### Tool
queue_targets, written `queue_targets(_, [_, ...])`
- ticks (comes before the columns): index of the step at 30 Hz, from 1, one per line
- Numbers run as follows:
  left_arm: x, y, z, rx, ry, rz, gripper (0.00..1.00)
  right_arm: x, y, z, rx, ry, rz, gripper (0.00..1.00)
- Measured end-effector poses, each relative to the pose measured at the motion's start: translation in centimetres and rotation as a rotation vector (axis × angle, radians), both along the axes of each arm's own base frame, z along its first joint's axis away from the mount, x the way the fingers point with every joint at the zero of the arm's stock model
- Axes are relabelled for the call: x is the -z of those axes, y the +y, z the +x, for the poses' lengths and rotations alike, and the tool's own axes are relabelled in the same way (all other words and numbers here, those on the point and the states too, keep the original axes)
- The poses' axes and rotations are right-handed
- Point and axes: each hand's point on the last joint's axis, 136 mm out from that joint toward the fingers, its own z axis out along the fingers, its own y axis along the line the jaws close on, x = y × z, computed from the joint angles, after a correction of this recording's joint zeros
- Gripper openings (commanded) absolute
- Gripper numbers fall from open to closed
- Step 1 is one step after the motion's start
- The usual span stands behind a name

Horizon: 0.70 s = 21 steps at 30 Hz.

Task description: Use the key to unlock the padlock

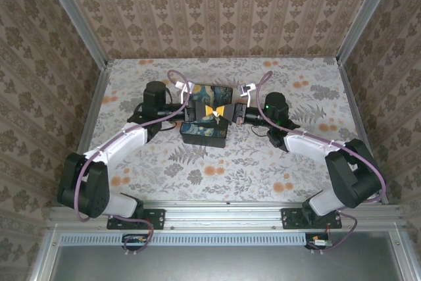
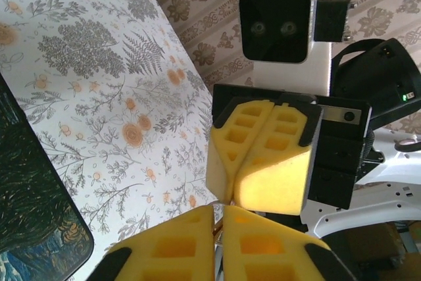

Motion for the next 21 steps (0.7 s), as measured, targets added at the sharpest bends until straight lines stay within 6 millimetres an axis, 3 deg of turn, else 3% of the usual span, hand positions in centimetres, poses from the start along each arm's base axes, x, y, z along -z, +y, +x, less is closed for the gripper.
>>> queue_targets(1, [-0.11,-0.02,0.04,-0.001,-0.002,-0.004,0.00,0.10,-0.01,0.06,0.001,0.003,-0.001,0.00])
queue_targets(5, [-0.37,-0.10,0.22,-0.004,-0.007,-0.015,0.00,0.18,-0.03,0.12,0.002,0.007,-0.001,0.03])
queue_targets(7, [-0.41,-0.11,0.28,-0.008,-0.006,-0.021,0.00,0.15,-0.03,0.13,0.003,0.009,0.002,0.14])
queue_targets(12, [-0.50,-0.15,0.46,-0.023,-0.006,-0.039,0.00,0.22,0.02,0.14,0.002,0.029,0.008,0.28])
queue_targets(21, [-0.81,-0.04,0.86,-0.049,0.004,-0.069,0.00,-0.47,0.06,0.21,0.002,0.021,0.036,0.29])
